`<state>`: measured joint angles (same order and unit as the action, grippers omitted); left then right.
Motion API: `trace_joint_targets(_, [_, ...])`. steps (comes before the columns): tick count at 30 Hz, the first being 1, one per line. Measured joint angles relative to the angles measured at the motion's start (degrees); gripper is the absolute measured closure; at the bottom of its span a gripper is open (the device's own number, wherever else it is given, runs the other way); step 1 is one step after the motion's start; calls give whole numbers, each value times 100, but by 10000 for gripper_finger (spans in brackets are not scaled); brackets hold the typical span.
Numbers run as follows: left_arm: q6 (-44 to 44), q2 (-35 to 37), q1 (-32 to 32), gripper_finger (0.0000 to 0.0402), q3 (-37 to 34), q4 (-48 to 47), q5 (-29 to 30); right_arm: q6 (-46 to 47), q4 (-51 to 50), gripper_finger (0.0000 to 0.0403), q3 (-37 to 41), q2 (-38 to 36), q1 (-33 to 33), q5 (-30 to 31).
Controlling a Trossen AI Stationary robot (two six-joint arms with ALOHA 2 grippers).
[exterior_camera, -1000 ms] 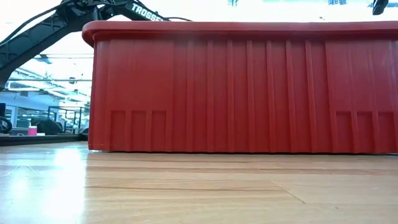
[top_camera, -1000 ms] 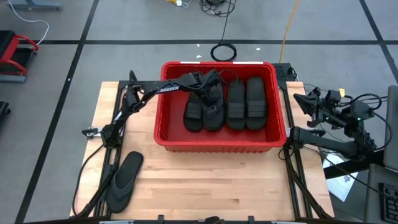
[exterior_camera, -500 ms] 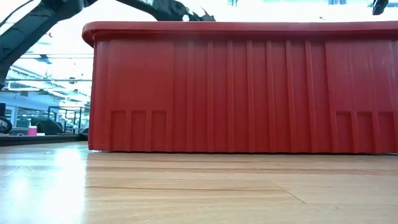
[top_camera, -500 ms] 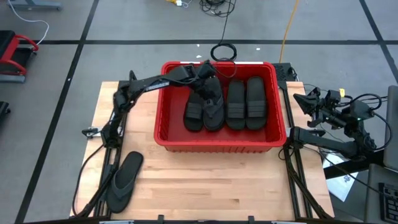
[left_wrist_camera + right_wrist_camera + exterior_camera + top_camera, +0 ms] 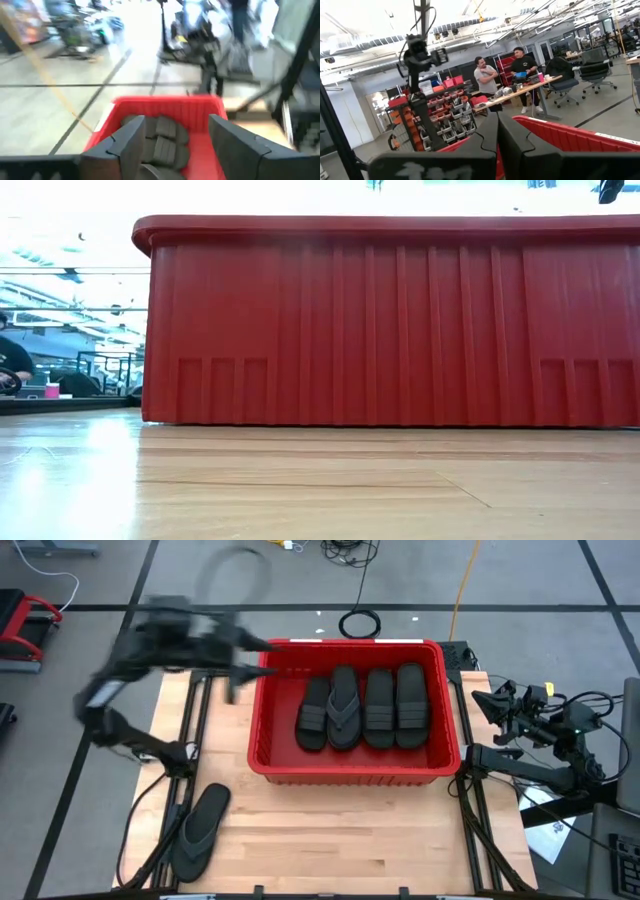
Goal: Pick and place slides into bin
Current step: Put the black slipper into the red bin
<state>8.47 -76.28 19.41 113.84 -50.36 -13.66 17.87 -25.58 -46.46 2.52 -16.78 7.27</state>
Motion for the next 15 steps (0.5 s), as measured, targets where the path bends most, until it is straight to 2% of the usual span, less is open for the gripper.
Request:
trace_joint_targets(2, [-416,466,-62,201,0,-186,360,4,2,403,0,0,0,0])
trace_joint_targets(5, [-480,1036,-286,250,0,-835,676,-5,0,403,0,0,0,0])
trace_joint_targets(10, [-300,1442,-741,373,12,-2178,999,-13,1,403,0,0,0,0])
trace_joint_targets(13, [-353,1381,-873,391,-3,-3086,1261,37,0,403,0,0,0,0])
trace_joint_targets(15, [-398,1292,-880,397,-34,-3355,1252,71,2,403,0,0,0,-1])
